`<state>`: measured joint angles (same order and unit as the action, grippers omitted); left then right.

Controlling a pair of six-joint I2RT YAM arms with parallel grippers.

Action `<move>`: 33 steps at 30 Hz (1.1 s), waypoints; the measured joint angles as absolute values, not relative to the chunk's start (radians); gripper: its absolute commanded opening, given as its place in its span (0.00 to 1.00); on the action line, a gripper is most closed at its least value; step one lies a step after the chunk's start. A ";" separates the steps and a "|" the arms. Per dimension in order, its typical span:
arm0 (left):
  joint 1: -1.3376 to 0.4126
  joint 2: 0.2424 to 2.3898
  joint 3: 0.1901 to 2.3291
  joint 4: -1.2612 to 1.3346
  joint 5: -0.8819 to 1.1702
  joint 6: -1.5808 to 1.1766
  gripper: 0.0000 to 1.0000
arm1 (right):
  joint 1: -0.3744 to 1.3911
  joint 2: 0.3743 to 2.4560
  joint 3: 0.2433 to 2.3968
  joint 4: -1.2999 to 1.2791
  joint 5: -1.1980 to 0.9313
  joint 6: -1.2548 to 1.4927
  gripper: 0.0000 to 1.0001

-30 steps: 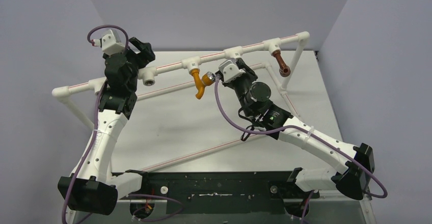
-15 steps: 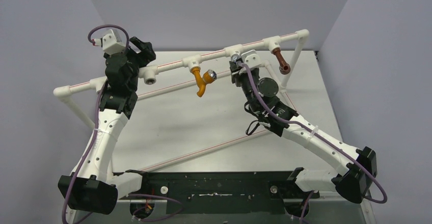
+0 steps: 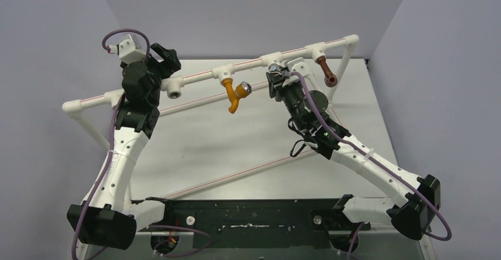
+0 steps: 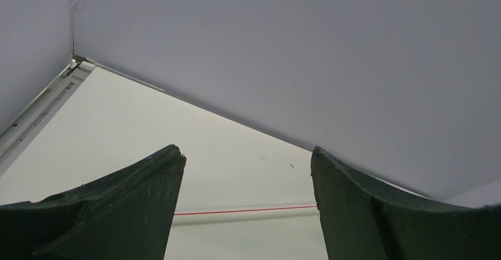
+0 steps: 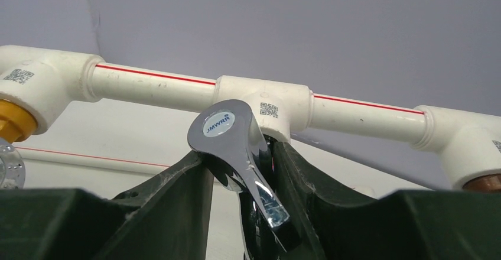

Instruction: Install the water faucets

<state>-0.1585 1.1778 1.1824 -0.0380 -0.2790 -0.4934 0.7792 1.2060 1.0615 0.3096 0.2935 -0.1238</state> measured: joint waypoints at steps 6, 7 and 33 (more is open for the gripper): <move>-0.158 1.177 1.182 -0.042 -0.279 -0.492 0.76 | 0.758 1.180 1.058 0.259 0.273 -0.078 0.70; -0.158 1.177 1.182 -0.042 -0.280 -0.490 0.76 | 0.751 1.172 1.058 0.246 0.277 -0.070 0.74; -0.164 1.146 1.161 -0.021 -0.276 -0.481 0.79 | 0.724 0.767 1.007 -0.171 0.285 -0.039 1.00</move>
<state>-0.1638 1.1458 1.1606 -0.0208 -0.2760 -0.4812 0.7238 0.7666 1.0065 -0.1715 0.2848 -0.0387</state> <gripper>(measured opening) 0.782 0.999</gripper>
